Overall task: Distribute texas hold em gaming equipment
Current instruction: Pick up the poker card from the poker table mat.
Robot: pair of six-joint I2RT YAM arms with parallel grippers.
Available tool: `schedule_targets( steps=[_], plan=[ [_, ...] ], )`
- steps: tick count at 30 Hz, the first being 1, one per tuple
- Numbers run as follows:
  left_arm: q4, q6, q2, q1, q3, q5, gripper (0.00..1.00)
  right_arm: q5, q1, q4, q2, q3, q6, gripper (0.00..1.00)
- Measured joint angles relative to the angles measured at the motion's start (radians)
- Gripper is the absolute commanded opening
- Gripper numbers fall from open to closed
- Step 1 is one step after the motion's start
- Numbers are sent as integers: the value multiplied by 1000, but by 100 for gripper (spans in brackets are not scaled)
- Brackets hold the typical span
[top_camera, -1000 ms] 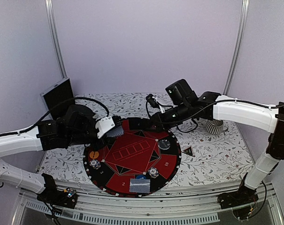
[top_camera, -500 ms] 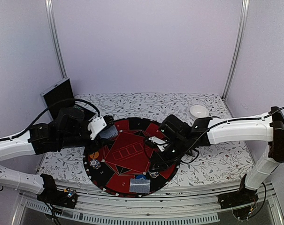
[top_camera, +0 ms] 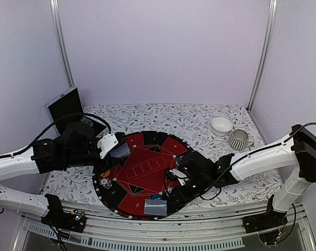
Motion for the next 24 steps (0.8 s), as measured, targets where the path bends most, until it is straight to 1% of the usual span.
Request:
schedule_targets(
  steps=[12, 24],
  plan=[
    [-4, 11, -13, 0, -2, 0, 46, 37, 10, 137, 86, -24, 41, 31],
    [-4, 26, -13, 0, -2, 1, 46, 43, 11, 173, 116, -22, 39, 32]
  ],
)
